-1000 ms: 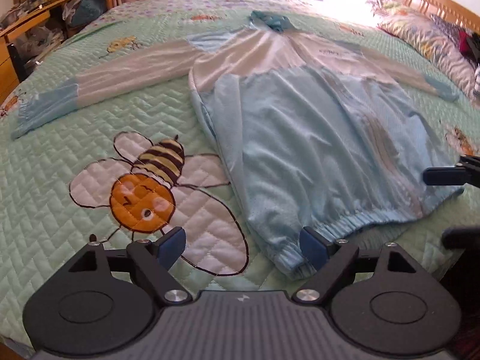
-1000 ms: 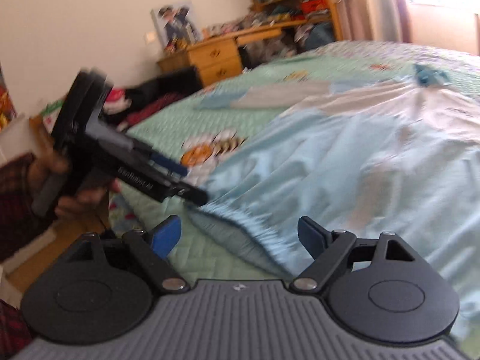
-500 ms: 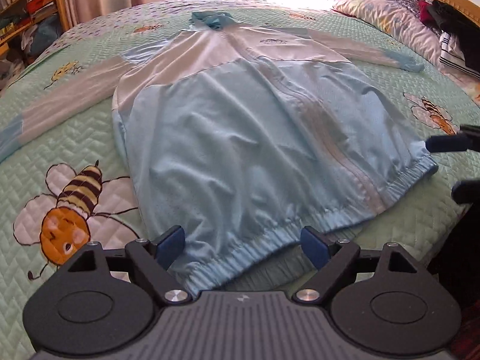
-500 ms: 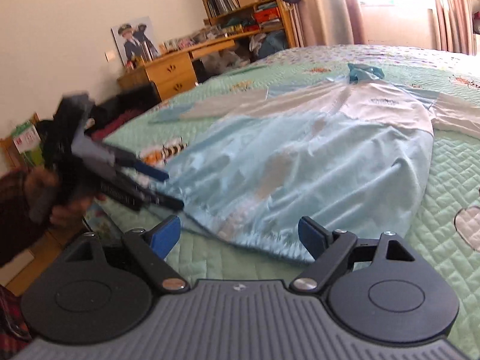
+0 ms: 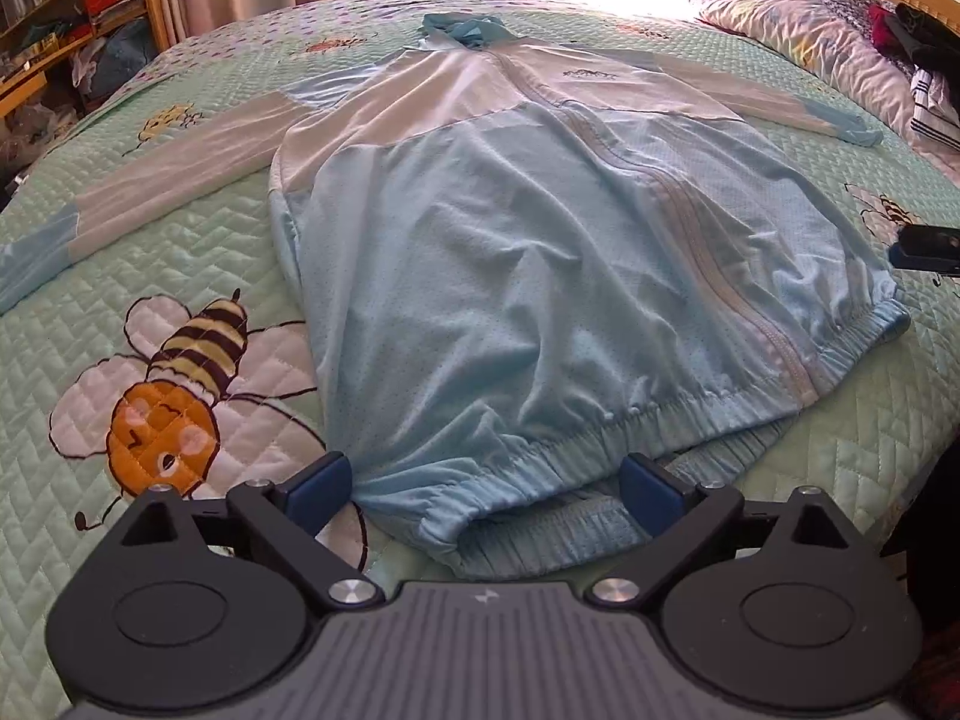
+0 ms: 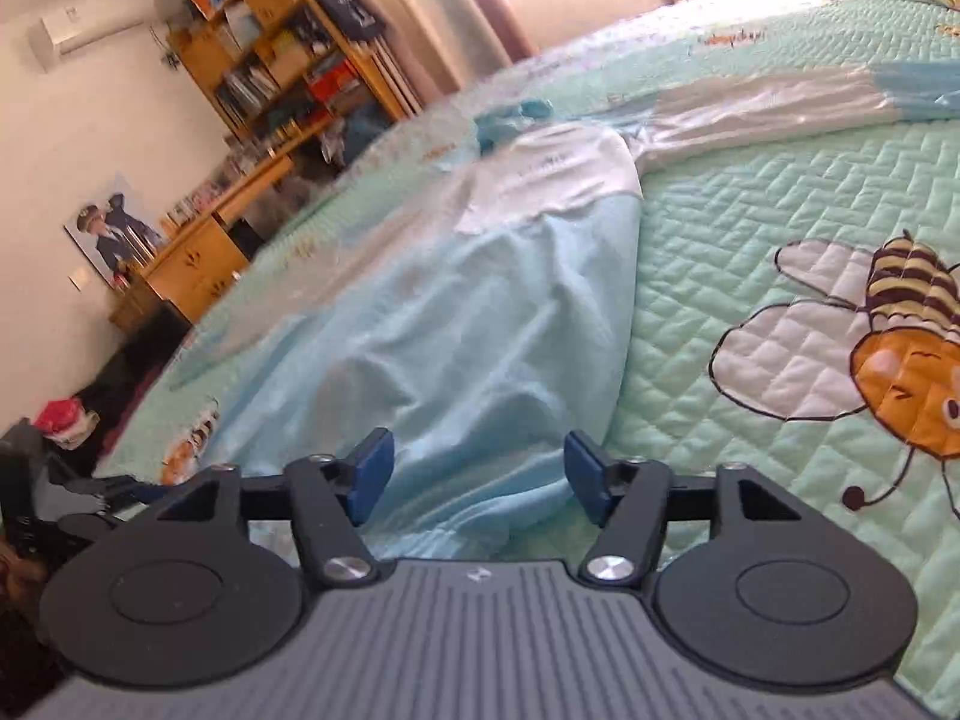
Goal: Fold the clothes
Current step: 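Hold the hem with the left gripper while the right gripper tucks the hem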
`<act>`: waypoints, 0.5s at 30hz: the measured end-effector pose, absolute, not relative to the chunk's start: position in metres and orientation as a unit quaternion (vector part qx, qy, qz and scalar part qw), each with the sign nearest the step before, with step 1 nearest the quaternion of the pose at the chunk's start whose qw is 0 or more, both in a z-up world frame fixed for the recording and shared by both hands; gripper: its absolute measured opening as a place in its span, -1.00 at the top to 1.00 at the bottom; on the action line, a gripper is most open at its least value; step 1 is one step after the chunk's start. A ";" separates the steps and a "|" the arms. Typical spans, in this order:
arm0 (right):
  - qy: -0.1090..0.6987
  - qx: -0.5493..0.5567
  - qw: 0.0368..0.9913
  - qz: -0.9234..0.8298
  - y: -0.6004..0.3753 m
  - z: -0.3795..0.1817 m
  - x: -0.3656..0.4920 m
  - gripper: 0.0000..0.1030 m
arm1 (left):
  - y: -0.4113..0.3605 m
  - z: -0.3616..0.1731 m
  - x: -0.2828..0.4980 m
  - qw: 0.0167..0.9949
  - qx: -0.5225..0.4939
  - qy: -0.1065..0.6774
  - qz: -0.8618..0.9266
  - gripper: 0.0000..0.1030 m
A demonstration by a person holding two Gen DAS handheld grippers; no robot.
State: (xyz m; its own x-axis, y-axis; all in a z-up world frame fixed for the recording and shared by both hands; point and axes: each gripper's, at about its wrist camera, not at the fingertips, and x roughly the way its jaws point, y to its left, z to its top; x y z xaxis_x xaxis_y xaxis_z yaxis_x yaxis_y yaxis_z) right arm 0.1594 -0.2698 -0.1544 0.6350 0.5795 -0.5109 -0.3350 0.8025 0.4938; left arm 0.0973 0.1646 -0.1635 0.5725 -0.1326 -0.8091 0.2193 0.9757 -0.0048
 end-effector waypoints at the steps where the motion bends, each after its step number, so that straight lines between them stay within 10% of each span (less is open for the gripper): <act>1: 0.332 0.160 0.889 0.270 -0.256 -0.148 0.160 -0.35 | 0.166 -0.164 0.097 0.885 0.044 0.453 -0.098 -0.90; 15: 0.319 0.047 0.910 0.261 -0.228 -0.134 0.140 -0.47 | 0.172 -0.163 0.097 0.882 0.025 0.465 -0.080 -0.92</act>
State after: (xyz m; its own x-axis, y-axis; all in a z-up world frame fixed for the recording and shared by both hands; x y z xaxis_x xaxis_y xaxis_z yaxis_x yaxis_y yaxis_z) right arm 0.1404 -0.2284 -0.1345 0.6600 0.5056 -0.5557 -0.4460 0.8589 0.2518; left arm 0.0969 0.1721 -0.1631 0.5555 -0.1180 -0.8231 0.1648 0.9859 -0.0301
